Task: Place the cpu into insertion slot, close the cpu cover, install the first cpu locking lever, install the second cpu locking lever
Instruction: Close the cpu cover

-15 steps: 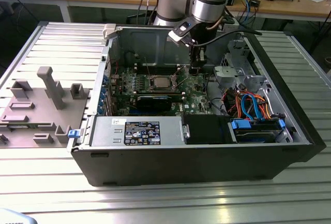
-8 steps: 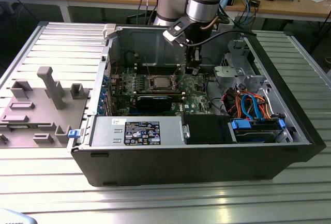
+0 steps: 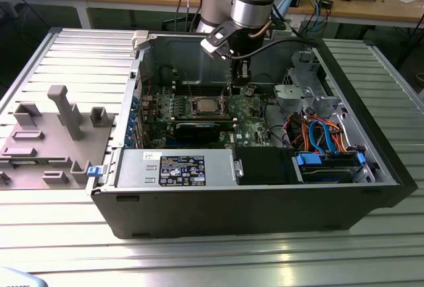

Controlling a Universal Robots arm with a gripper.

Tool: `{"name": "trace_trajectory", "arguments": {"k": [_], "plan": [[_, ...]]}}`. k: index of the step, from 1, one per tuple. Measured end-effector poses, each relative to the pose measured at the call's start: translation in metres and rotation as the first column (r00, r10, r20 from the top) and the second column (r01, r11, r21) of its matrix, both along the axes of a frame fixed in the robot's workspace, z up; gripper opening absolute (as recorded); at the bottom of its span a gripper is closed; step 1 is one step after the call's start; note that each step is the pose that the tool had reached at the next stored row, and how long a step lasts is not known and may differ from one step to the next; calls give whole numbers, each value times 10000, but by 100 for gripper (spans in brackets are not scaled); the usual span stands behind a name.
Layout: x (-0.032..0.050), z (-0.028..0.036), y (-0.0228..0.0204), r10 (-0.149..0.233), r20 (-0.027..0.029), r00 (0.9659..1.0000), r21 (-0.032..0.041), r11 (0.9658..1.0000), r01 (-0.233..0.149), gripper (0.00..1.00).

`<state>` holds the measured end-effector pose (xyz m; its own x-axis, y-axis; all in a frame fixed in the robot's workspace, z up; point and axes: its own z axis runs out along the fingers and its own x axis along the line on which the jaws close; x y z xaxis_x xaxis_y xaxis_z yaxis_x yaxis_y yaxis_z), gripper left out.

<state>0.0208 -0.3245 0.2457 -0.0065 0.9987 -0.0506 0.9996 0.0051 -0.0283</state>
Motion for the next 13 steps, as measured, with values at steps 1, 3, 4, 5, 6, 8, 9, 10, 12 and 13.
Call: {"name": "trace_trajectory", "arguments": {"k": [1,3,4,5,6,8,9,10,12,13], "plan": [[-16,0,0,0,1,10000,0,10000,0,11],[-45,-1,0,1,0,10000,0,10000,-1,11],[-54,-1,0,2,1,10000,0,10000,-2,11],[-64,-1,0,1,1,10000,0,10000,-1,11],[-77,-1,0,0,0,10000,0,10000,0,11],[-99,-1,0,0,1,10000,1,10000,0,11],[-109,-2,0,0,0,10000,1,10000,0,11],[-124,-2,0,1,0,10000,0,10000,-1,11],[-144,-3,0,1,0,10000,0,10000,-1,11],[-152,-3,0,1,0,10000,-1,10000,-1,11]]}}
